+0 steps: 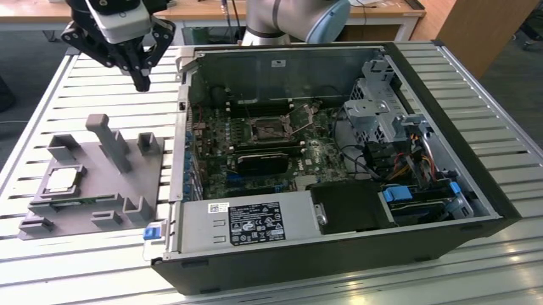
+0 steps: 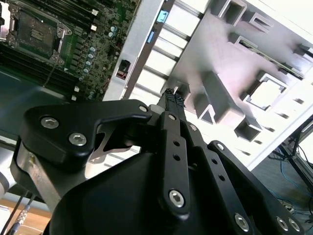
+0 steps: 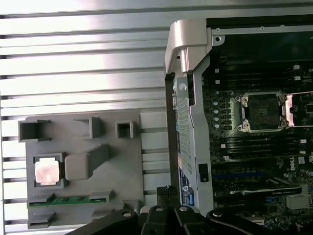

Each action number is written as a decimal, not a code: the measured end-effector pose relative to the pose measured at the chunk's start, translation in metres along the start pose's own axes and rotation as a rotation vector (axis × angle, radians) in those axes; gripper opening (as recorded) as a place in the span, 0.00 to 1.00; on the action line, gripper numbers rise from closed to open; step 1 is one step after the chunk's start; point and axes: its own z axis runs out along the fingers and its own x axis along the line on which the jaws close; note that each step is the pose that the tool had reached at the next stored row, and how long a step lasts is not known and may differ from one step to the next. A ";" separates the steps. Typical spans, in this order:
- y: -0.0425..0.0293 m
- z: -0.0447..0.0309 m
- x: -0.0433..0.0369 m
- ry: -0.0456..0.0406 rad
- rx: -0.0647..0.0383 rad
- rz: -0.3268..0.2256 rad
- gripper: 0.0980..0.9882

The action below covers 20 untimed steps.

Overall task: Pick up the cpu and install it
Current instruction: 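Reach for the cpu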

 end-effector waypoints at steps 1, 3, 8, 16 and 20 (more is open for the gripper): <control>0.0000 0.0000 0.0006 0.0000 0.000 0.000 0.01; -0.0001 0.0000 0.0017 0.0000 0.000 0.000 0.01; -0.0004 0.0001 0.0046 0.0000 0.000 0.000 0.01; -0.0007 0.0003 0.0092 0.0000 0.000 0.000 0.01; -0.0009 0.0003 0.0114 0.0000 0.000 0.000 0.01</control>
